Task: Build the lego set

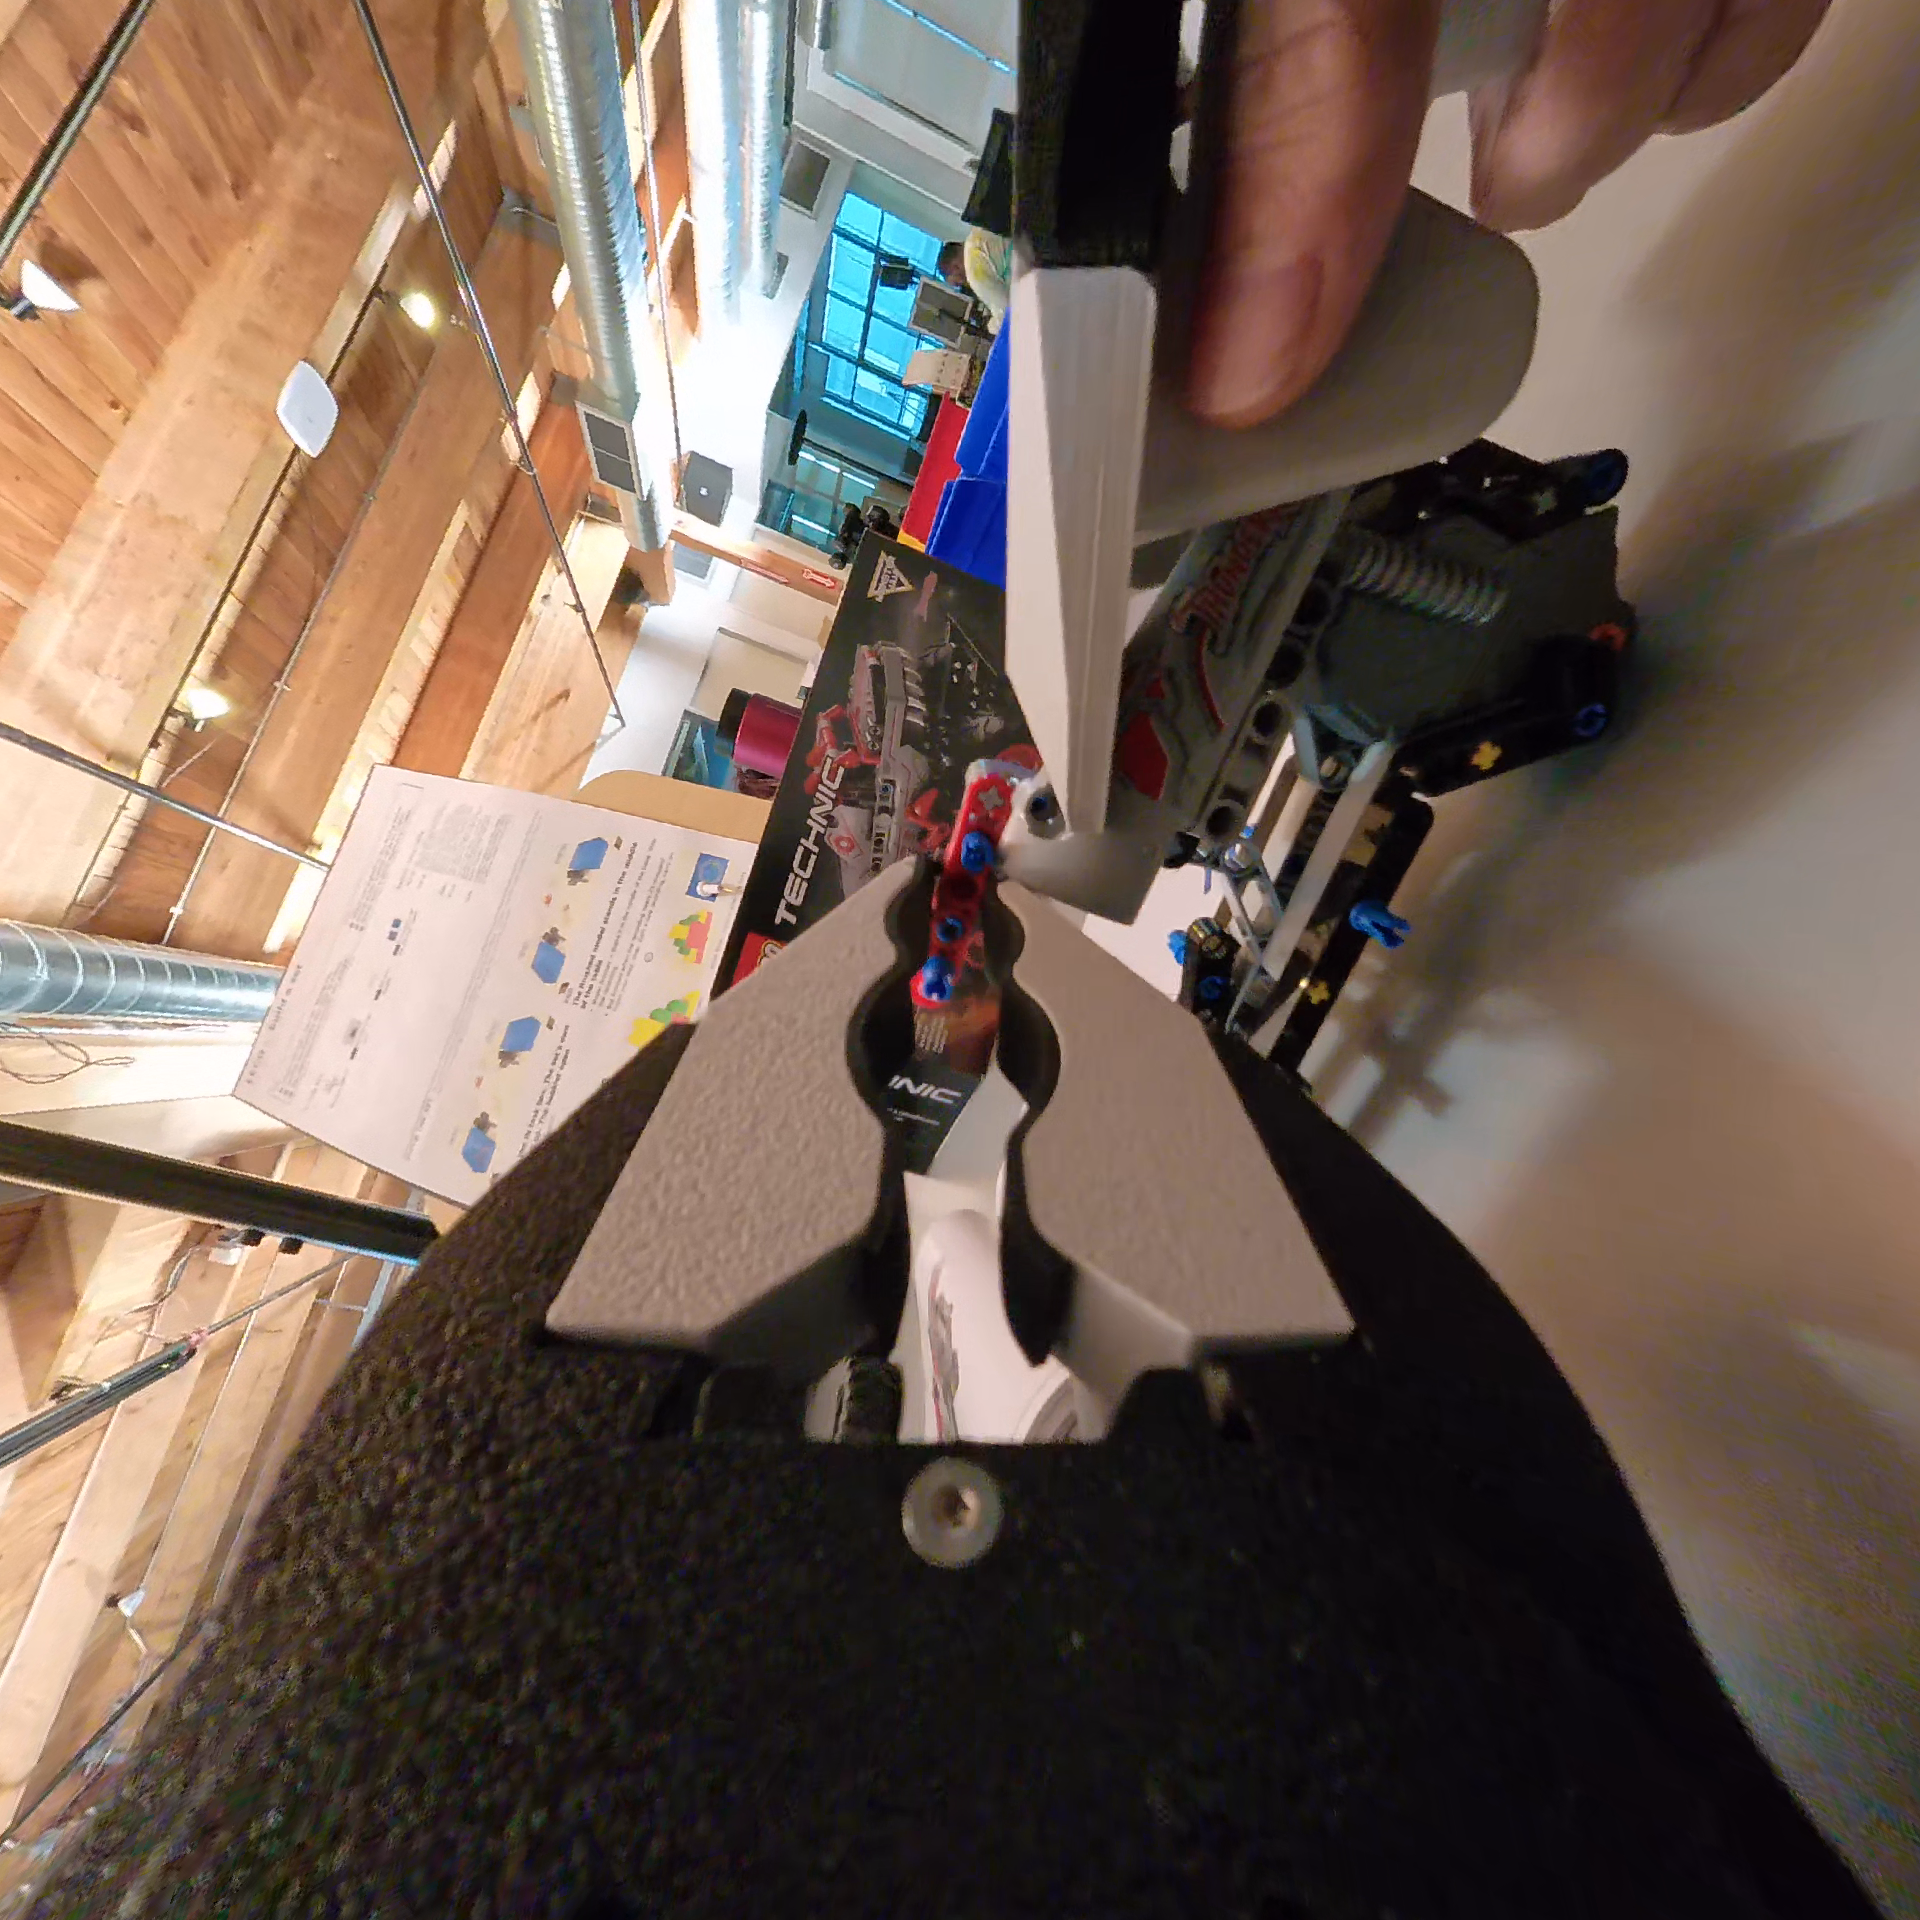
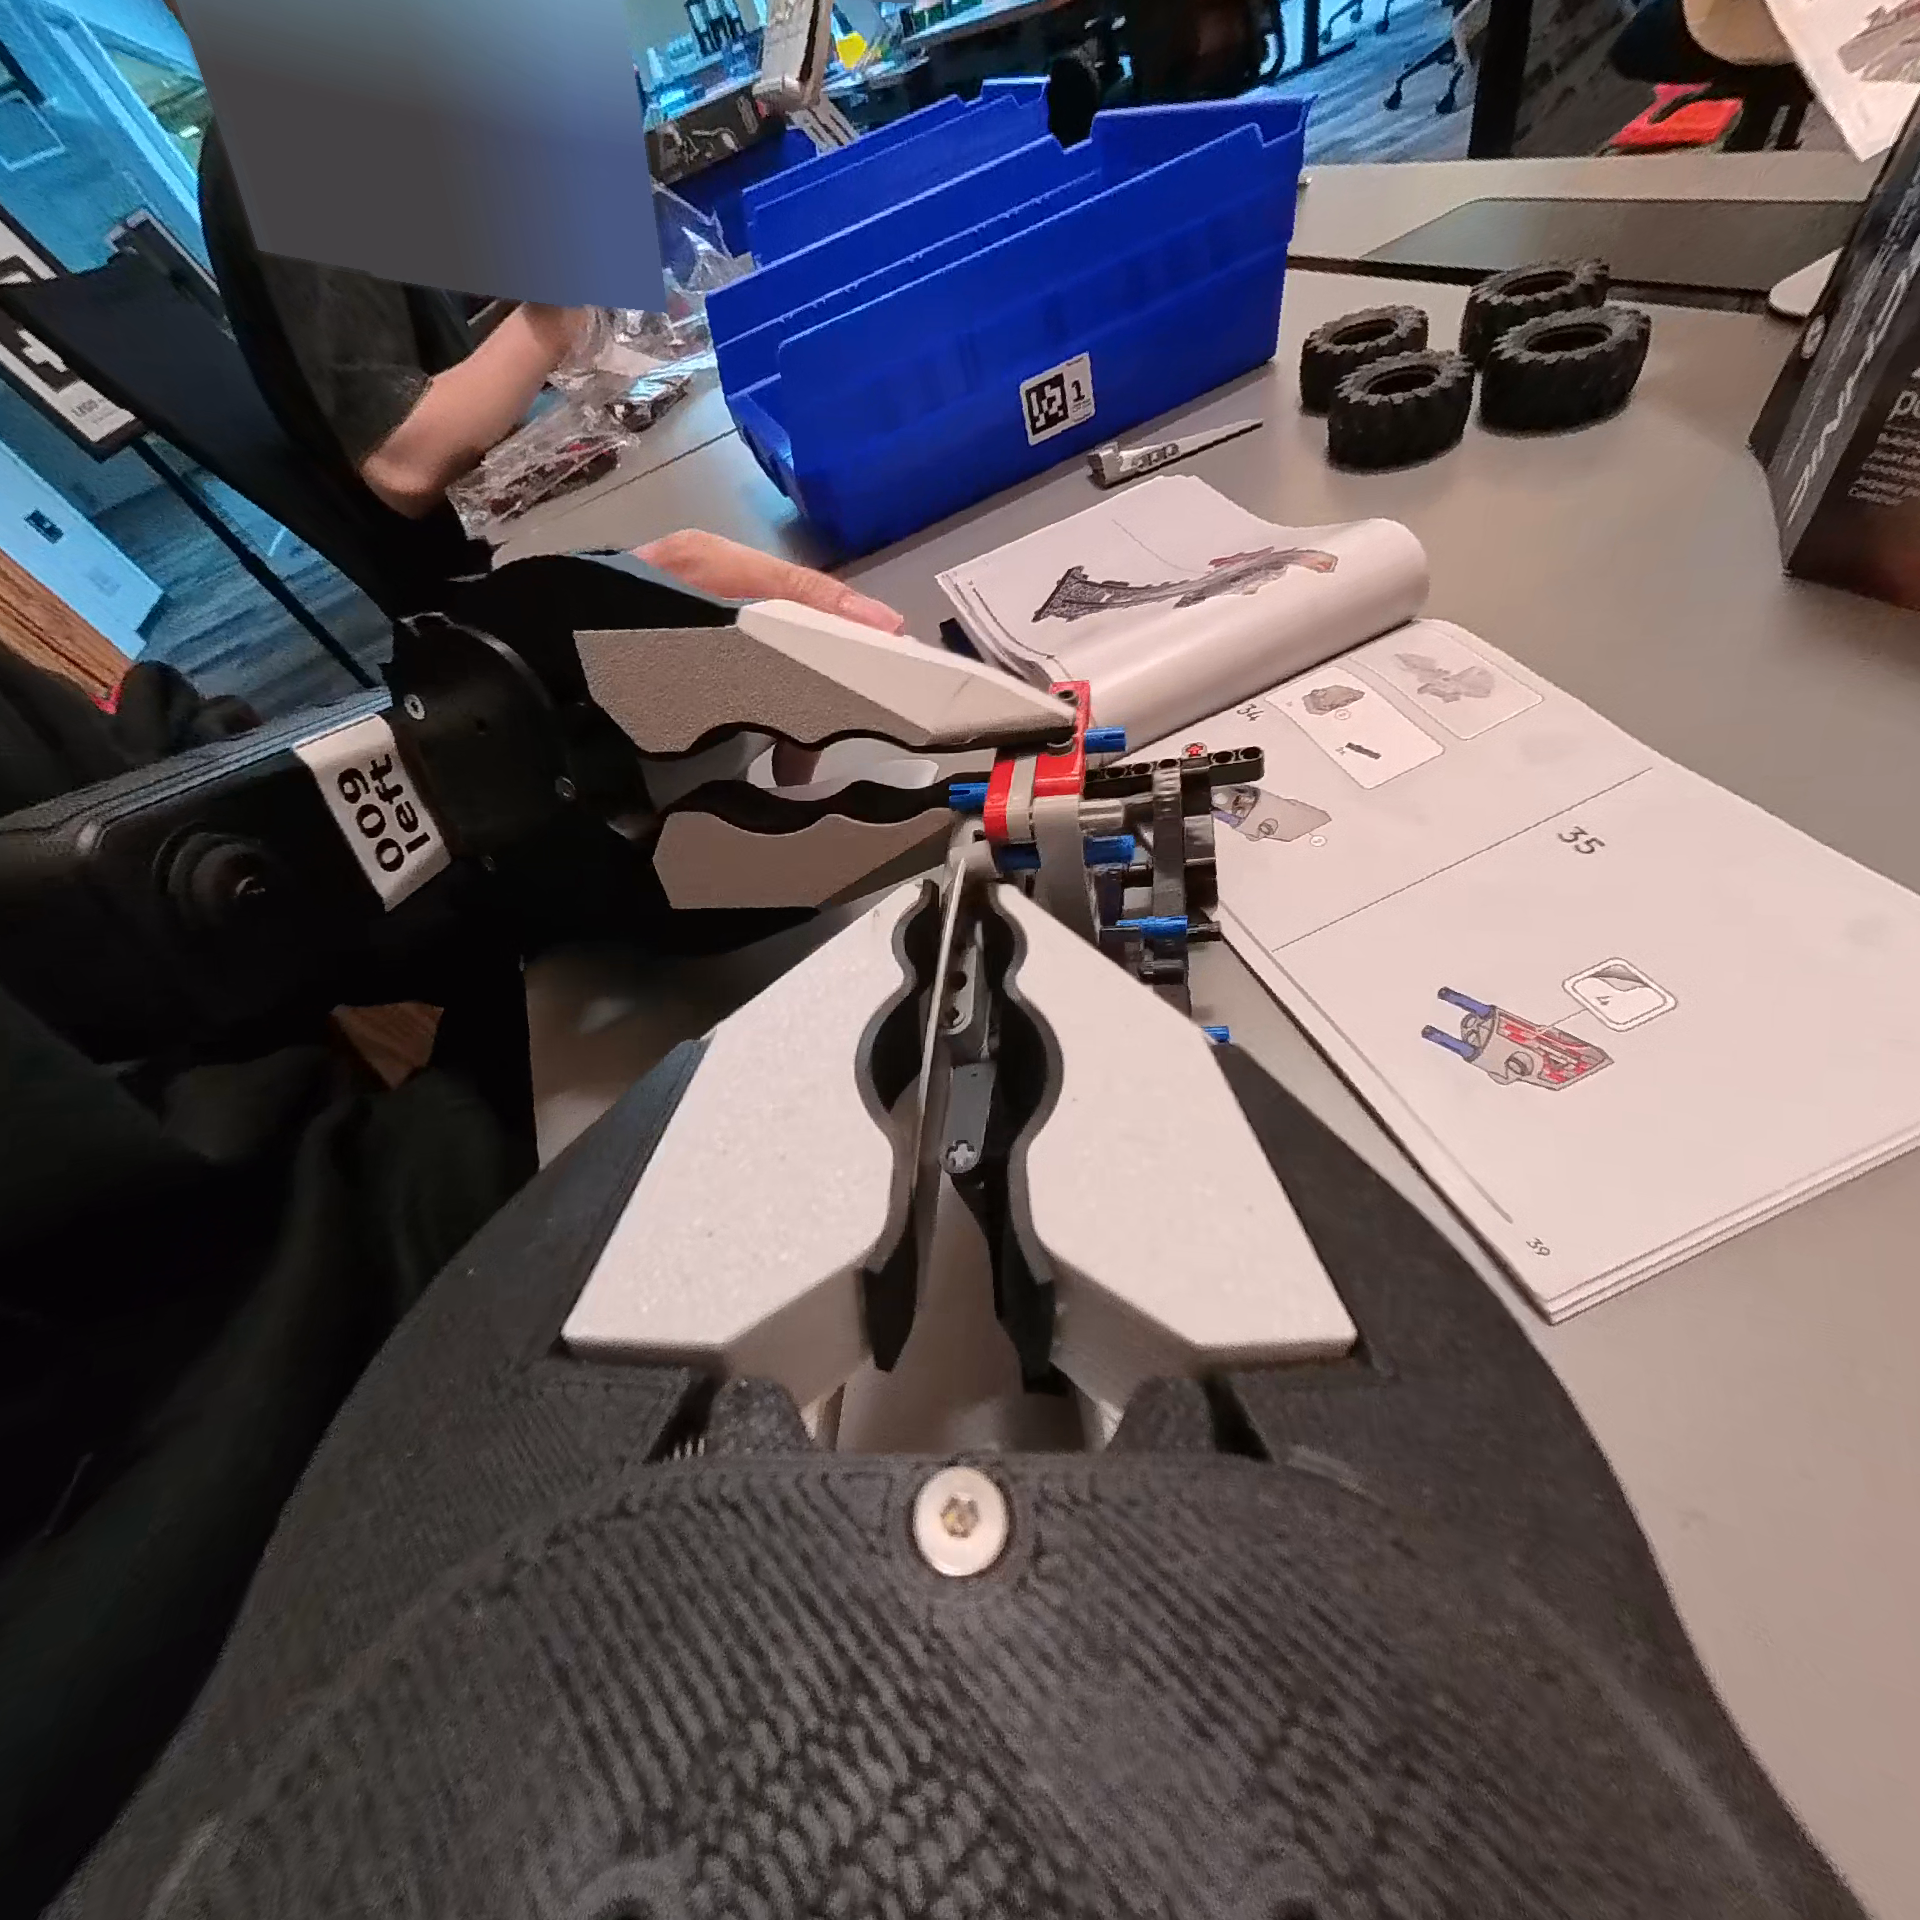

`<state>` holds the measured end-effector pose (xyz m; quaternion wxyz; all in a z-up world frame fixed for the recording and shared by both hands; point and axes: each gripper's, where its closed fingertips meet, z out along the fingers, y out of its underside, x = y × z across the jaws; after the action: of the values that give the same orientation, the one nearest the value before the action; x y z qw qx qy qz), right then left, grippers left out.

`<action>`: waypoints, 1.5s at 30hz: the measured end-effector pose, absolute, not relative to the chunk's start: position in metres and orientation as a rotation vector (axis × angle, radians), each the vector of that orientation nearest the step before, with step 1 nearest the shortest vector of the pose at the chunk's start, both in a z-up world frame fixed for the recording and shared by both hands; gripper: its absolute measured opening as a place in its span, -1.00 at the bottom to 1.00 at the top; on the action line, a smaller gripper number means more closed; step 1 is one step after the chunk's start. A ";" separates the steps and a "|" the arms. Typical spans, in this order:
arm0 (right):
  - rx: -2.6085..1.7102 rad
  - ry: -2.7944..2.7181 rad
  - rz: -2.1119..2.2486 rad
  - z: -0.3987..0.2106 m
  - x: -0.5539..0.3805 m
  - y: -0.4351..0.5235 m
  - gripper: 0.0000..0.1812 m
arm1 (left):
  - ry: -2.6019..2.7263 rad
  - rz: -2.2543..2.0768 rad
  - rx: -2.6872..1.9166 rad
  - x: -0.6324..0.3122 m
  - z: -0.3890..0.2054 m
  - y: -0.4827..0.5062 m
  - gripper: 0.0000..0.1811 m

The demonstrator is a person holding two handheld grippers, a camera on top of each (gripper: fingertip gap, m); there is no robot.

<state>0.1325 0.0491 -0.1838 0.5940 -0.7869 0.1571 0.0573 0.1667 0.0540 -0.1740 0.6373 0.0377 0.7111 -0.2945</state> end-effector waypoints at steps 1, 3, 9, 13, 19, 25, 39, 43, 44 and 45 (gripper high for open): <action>-1.820 0.362 0.099 -0.183 0.134 0.049 -0.94 | 1.622 -0.667 0.083 0.168 -0.174 0.054 -0.94; -1.820 0.368 0.038 -0.184 0.136 0.047 -0.87 | 1.618 -0.654 0.091 0.168 -0.173 0.053 -0.94; -1.846 0.293 -0.081 -0.183 0.134 0.045 -0.87 | 1.611 -0.623 0.092 0.169 -0.173 0.053 -0.94; -1.829 0.241 -0.155 -0.182 0.133 0.046 -0.95 | 1.617 -0.624 0.082 0.168 -0.173 0.055 -0.94; -1.811 0.236 -0.179 -0.178 0.134 0.044 -0.97 | 1.619 -0.631 0.067 0.169 -0.173 0.055 -0.94; -1.807 0.263 -0.156 -0.176 0.134 0.040 -0.99 | 1.621 -0.648 0.053 0.170 -0.173 0.054 -0.94; -1.793 0.395 0.047 -0.179 0.136 0.040 -1.00 | 1.623 -0.661 0.061 0.167 -0.174 0.054 -0.94; -1.802 0.392 0.009 -0.178 0.137 0.041 -1.00 | 1.619 -0.651 0.063 0.168 -0.174 0.055 -0.94; -1.798 0.389 -0.001 -0.178 0.138 0.041 -1.00 | 1.617 -0.646 0.067 0.168 -0.174 0.055 -0.94; -1.791 0.400 -0.005 -0.178 0.139 0.041 -1.00 | 1.614 -0.641 0.069 0.168 -0.174 0.055 -0.93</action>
<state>0.1388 0.0406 -0.1783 0.6078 -0.7750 0.1733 -0.0021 0.1683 0.0552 -0.1737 0.6455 0.0303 0.7093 -0.2816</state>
